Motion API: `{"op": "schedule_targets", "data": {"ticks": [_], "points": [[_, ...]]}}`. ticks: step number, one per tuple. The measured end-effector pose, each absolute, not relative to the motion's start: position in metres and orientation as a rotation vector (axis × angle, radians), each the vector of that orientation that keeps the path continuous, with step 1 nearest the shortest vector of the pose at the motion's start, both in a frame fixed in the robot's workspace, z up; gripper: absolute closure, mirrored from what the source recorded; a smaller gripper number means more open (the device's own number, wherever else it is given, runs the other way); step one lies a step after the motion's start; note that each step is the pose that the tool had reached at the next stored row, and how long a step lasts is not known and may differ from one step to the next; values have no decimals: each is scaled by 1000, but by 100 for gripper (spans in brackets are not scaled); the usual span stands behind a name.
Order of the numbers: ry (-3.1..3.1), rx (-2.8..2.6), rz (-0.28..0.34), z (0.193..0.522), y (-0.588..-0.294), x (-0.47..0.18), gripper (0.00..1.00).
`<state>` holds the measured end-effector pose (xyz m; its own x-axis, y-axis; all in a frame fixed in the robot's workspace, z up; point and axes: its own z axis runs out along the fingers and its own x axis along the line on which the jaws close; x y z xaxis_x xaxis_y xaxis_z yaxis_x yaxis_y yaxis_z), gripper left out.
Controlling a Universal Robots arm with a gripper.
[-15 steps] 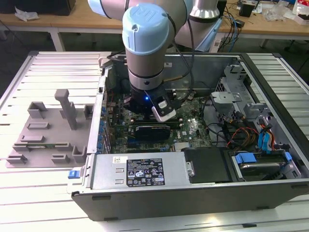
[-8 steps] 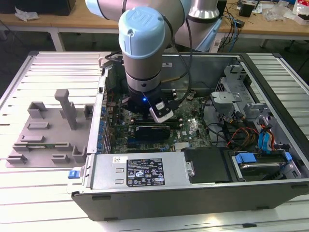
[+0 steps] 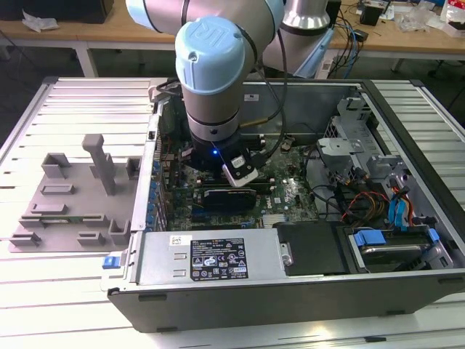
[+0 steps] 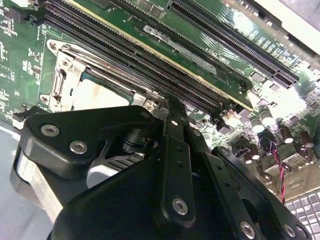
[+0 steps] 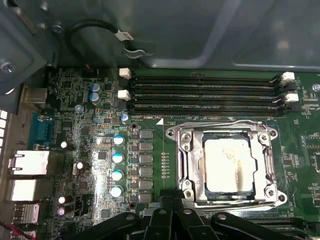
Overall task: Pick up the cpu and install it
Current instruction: 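Install the second cpu locking lever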
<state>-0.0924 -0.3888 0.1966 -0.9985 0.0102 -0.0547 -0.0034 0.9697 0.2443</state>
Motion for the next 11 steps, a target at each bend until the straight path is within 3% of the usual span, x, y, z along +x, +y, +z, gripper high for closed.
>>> {"op": "schedule_targets", "data": {"ticks": [5, 11], "points": [[3063, 6, 374, 212, -387, -92, 89], [3067, 4, 347, 214, -364, -91, 89]]}}
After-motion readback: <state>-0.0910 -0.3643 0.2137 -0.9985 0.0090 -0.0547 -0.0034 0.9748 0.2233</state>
